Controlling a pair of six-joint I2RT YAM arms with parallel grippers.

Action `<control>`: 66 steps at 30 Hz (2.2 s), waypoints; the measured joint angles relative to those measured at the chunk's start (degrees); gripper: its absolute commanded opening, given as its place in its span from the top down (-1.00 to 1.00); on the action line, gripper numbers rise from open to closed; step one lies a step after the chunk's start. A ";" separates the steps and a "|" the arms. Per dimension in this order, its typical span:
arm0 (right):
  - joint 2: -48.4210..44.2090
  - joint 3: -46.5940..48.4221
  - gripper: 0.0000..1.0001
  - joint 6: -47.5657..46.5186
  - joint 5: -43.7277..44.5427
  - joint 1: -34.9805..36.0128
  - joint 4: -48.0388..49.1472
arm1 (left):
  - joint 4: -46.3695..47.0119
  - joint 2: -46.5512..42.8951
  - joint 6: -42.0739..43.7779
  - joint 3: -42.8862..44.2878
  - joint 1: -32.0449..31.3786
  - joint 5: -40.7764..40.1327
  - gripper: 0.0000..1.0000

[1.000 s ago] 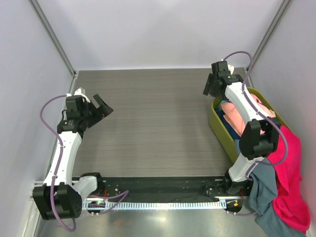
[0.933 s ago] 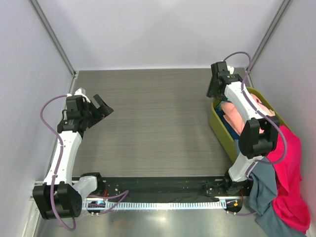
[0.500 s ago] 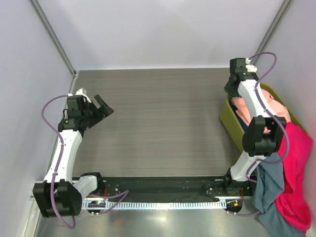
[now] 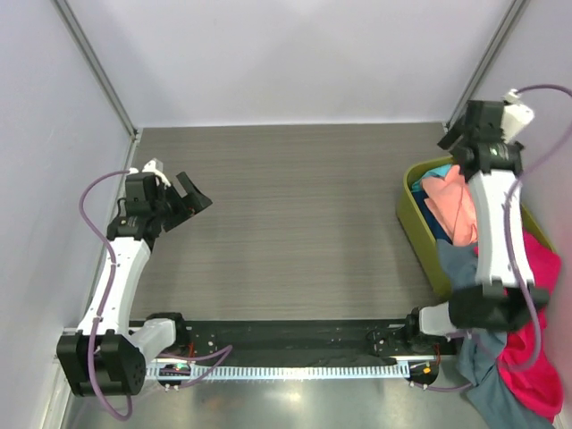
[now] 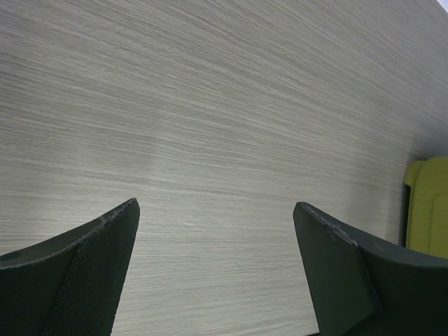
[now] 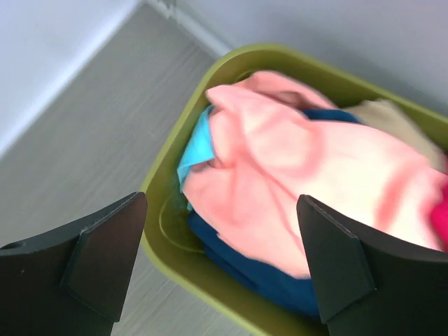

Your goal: Fold and stack the t-shirts

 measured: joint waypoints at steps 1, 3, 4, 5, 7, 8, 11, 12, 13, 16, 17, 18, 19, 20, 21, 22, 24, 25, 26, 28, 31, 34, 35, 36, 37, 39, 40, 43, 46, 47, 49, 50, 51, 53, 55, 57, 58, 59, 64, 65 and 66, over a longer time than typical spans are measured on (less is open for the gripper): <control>-4.74 -1.49 -0.87 0.79 1.38 0.00 -0.11 | 0.02 -0.22 -0.13 0.00 -0.81 0.02 -0.82; -14.45 -3.82 -0.85 2.49 4.31 0.02 -2.27 | 0.15 -0.63 -0.46 -0.13 -2.82 0.09 -0.82; -18.43 -5.03 -0.83 3.32 5.68 0.02 -3.21 | 0.20 -0.83 -0.59 -0.24 -3.96 0.15 -0.82; -21.55 -6.19 -0.82 4.09 6.80 0.02 -4.24 | 0.20 -1.03 -0.72 -0.39 -5.20 0.22 -0.82; -27.19 -8.39 -0.71 5.77 9.35 -0.11 -7.32 | 0.20 -1.44 -0.74 -0.72 -8.00 0.17 -0.82; -28.83 -9.92 -0.65 6.93 10.36 -0.22 -8.90 | 0.17 -1.68 -0.74 -0.85 -9.22 0.17 -0.82; -28.98 -15.41 -0.49 10.40 11.72 -0.24 -13.40 | 0.04 -2.08 -0.74 -0.96 -11.96 0.11 -0.82; -28.48 -17.84 -0.47 11.82 11.76 -0.24 -15.15 | 0.04 -2.14 -0.74 -0.96 -12.70 0.09 -0.82; -28.09 -20.11 -0.45 12.94 11.87 -0.24 -16.06 | 0.02 -2.19 -0.74 -0.96 -13.38 0.02 -0.81; -27.65 -25.73 -0.39 15.74 12.20 -0.22 -18.80 | 0.00 -2.21 -0.72 -0.96 -15.47 -0.24 -0.81; -28.26 -26.95 -0.38 16.63 12.61 -0.22 -19.69 | 0.00 -2.21 -0.72 -0.96 -16.06 -0.37 -0.80; -29.09 -27.87 -0.38 17.55 13.25 -0.22 -20.11 | -0.02 -2.21 -0.72 -0.96 -16.85 -0.55 -0.81; -30.01 -28.52 -0.38 18.29 13.88 -0.22 -20.55 | -0.02 -2.21 -0.70 -0.96 -17.77 -0.72 -0.80; -30.97 -29.03 -0.39 19.02 14.71 -0.22 -21.09 | -0.04 -2.21 -0.66 -0.96 -18.53 -0.85 -0.80; -31.87 -29.35 -0.40 19.74 15.69 -0.22 -21.57 | -0.07 -2.21 -0.59 -0.96 -19.56 -1.16 -0.80; -32.37 -29.49 -0.40 20.28 16.44 -0.22 -21.97 | -0.07 -2.16 -0.50 -0.96 -20.28 -1.31 -0.80; -33.00 -29.62 -0.41 21.31 18.47 -0.24 -22.47 | -0.11 -2.03 -0.42 -0.96 -21.68 -1.60 -0.80; -33.14 -29.68 -0.41 21.70 19.10 -0.24 -22.53 | -0.13 -1.81 -0.35 -0.96 -22.32 -1.66 -0.80; -33.16 -29.79 -0.41 22.08 19.89 -0.24 -22.69 | -0.13 -1.60 -0.31 -0.96 -22.77 -1.75 -0.79; -33.44 -30.05 -0.41 22.62 20.94 -0.24 -22.69 | -0.26 -0.76 -0.26 -0.96 -23.39 -1.77 -0.79; -33.33 -30.53 -0.37 23.28 21.92 -0.28 -22.82 | -0.52 0.48 -0.07 -0.96 -23.98 -1.86 -0.79; -32.85 -30.64 -0.23 23.52 22.45 -0.55 -23.15 | -0.63 0.70 0.15 -1.05 -24.70 -1.99 -0.79; -32.39 -30.64 -0.19 23.63 22.60 -0.63 -23.19 | -0.68 0.70 0.22 -1.05 -24.92 -1.99 -0.79; -32.06 -30.64 -0.12 23.67 22.64 -0.74 -23.19 | -0.68 0.70 0.28 -1.07 -25.03 -1.99 -0.79; -31.63 -30.64 0.03 23.65 22.62 -0.74 -23.21 | -0.72 0.70 0.31 -1.05 -25.11 -1.97 -0.79; -30.29 -30.71 0.20 23.04 22.32 -0.79 -23.04 | -0.79 0.70 0.33 -1.05 -25.18 -1.99 -0.79; -29.73 -30.80 0.35 22.71 21.97 -0.83 -22.84 | -0.85 0.70 0.33 -1.05 -25.18 -1.99 -0.79; -27.19 -32.30 0.98 20.55 19.85 -0.85 -20.61 | -0.87 0.70 0.42 -1.05 -25.18 -2.01 -0.80; -26.43 -33.92 0.98 18.97 17.68 -0.83 -18.51 | -0.92 0.68 0.57 -1.05 -25.20 -2.62 -0.80; -26.51 -34.03 0.98 18.51 17.20 -0.85 -18.08 | -0.92 0.68 0.57 -1.05 -25.20 -2.95 -0.80; -27.23 -33.90 0.98 17.14 16.39 -0.85 -16.83 | -0.96 0.68 0.61 -1.05 -25.20 -3.50 -0.80; -27.76 -33.55 0.97 16.50 15.78 -0.85 -16.37 | -1.03 0.68 0.63 -1.05 -25.18 -3.72 -0.80; -28.24 -32.50 0.98 15.78 14.99 -0.85 -16.26 | -1.14 0.66 0.70 -1.05 -25.18 -4.13 -0.80; -28.09 -27.21 0.98 14.53 13.03 -0.85 -16.50 | -1.33 0.63 0.79 -1.05 -25.18 -4.59 -0.81; -26.12 -18.14 0.97 13.22 11.26 -0.85 -16.41 | -1.40 0.63 0.81 -1.05 -25.16 -5.03 -0.81; -22.43 -5.49 0.98 11.72 9.33 -0.85 -16.52 | -1.44 0.63 0.83 -1.05 -25.16 -5.29 -0.81; -20.15 0.48 0.98 10.91 8.70 -0.85 -16.09 | -1.49 0.63 0.85 -1.05 -25.16 -5.46 -0.81; -18.03 6.56 0.98 10.03 8.04 -0.85 -16.39 | -1.53 0.63 0.87 -1.05 -25.09 -5.55 -0.81; -8.41 25.03 -0.99 6.51 7.37 -0.85 -17.49 | -2.23 0.63 1.20 -1.05 -25.00 -5.95 -0.81; -7.89 24.20 -0.99 5.88 7.50 -0.85 -18.21 | -2.36 0.63 1.22 -1.05 -25.00 -5.99 -0.81; -8.17 20.85 -0.99 5.90 7.85 -1.05 -18.01 | -2.40 0.63 1.25 -1.05 -25.00 -6.01 -0.82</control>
